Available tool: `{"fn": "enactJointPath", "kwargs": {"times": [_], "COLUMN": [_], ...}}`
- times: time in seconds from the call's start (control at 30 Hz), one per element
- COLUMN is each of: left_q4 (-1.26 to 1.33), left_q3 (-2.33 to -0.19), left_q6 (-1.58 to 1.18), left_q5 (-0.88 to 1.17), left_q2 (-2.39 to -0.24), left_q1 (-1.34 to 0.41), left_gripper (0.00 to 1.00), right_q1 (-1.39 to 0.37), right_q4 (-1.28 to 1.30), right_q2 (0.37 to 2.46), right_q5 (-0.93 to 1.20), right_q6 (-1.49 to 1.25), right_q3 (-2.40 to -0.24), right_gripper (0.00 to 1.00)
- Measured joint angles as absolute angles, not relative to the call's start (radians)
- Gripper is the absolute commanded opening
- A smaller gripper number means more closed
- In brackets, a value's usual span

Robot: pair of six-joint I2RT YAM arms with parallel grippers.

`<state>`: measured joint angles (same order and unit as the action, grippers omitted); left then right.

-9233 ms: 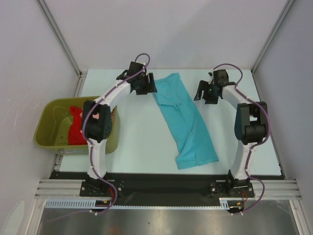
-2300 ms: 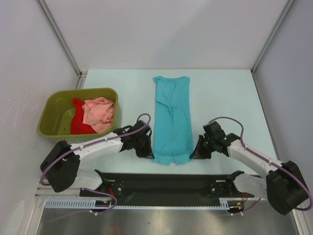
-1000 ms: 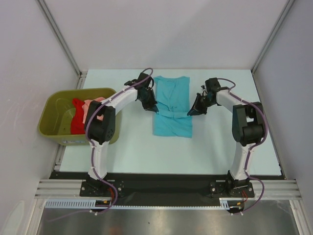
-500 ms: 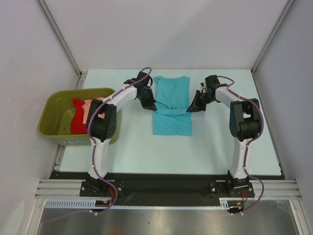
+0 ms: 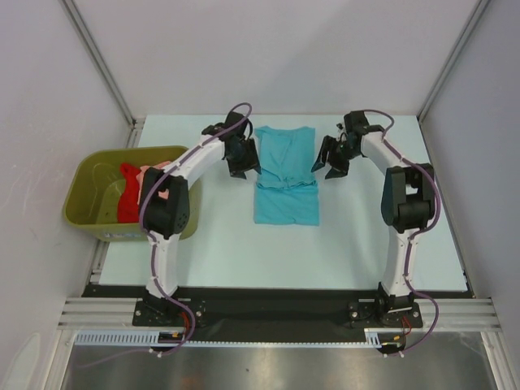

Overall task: Fold and stack the t-shirts
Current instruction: Fold the tshirt

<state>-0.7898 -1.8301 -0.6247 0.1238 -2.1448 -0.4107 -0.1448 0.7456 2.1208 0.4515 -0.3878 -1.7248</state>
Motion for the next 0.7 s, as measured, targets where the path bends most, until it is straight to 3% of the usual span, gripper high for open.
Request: {"fn": "enactJointPath", "kwargs": {"times": [0.13,0.3,0.47,0.7], "left_q4": [-0.749,-0.659,-0.604,-0.515], "left_q3": [-1.641,-1.307,-1.119,-1.102], "left_q6": [-0.592,-0.582,-0.575,-0.582], "left_q5": [0.121,0.191,0.243,0.269], "left_q2": [-1.934,-1.705,-1.706,-1.745], "left_q1": [-0.447,-0.509,-0.51,-0.508], "left_gripper": [0.59,0.6,0.61,0.63], "right_q1": [-0.21,-0.261,-0.191,-0.182], "right_q4": [0.764,0.735,0.681,0.532], "right_q2": [2.005,1.73,1.57,1.591], "right_q5": [0.367,0.373,0.447,0.534], "right_q6": [-0.349,-0.339,-0.361,-0.435], "right_q3": [-1.636,-1.287,-1.013,-0.9], "right_gripper": [0.67,0.73,0.73,0.65]}}
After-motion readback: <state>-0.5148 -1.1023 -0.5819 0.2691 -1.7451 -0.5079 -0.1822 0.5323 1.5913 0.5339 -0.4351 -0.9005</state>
